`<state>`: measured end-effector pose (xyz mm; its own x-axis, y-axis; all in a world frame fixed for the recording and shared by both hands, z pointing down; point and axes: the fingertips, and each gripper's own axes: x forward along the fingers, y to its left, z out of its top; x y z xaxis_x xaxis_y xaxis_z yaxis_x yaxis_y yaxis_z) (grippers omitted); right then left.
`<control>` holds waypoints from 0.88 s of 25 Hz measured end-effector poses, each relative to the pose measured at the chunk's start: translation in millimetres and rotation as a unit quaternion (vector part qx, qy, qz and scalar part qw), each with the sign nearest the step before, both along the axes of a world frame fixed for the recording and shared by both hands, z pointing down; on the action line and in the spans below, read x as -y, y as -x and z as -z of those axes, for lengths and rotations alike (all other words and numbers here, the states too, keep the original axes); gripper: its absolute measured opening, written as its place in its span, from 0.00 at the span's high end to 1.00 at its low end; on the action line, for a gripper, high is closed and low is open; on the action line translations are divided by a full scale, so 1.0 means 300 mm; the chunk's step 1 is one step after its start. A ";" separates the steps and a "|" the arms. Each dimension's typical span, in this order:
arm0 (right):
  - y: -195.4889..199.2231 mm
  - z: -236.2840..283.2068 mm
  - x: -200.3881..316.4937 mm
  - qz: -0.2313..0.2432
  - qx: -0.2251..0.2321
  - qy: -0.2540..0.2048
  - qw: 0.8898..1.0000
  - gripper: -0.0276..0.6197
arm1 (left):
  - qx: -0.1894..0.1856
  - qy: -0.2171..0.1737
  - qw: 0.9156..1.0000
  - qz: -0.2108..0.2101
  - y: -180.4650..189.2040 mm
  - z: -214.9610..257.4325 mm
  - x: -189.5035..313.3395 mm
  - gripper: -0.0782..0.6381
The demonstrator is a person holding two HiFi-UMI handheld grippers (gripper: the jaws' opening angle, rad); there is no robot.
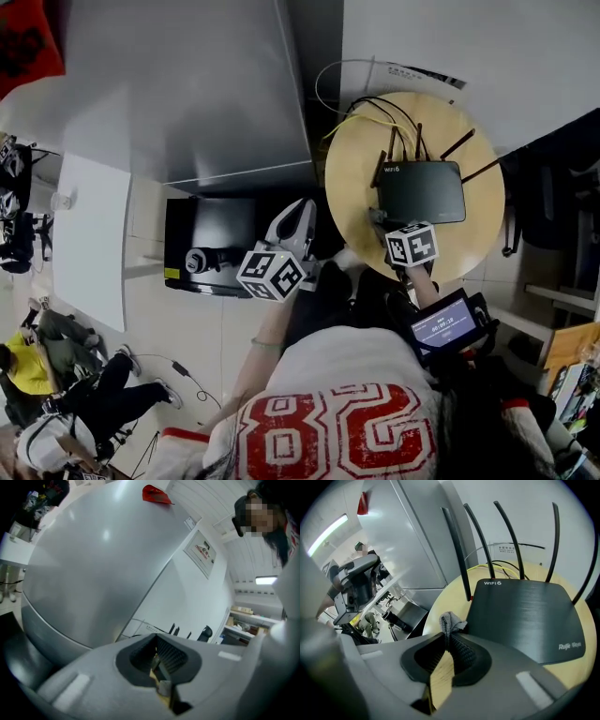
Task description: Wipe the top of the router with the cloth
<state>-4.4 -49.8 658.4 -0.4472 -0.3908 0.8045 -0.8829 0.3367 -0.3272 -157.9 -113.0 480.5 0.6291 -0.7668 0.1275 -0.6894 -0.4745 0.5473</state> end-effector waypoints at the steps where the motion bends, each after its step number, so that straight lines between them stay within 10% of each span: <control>1: -0.004 -0.006 -0.008 -0.002 0.000 0.002 1.000 0.90 | 0.000 0.000 1.000 -0.003 -0.009 -0.003 0.001 0.89; 22: -0.005 0.020 -0.045 -0.034 0.026 -0.016 0.999 0.90 | -0.002 -0.006 1.000 -0.026 -0.040 -0.006 -0.031 0.89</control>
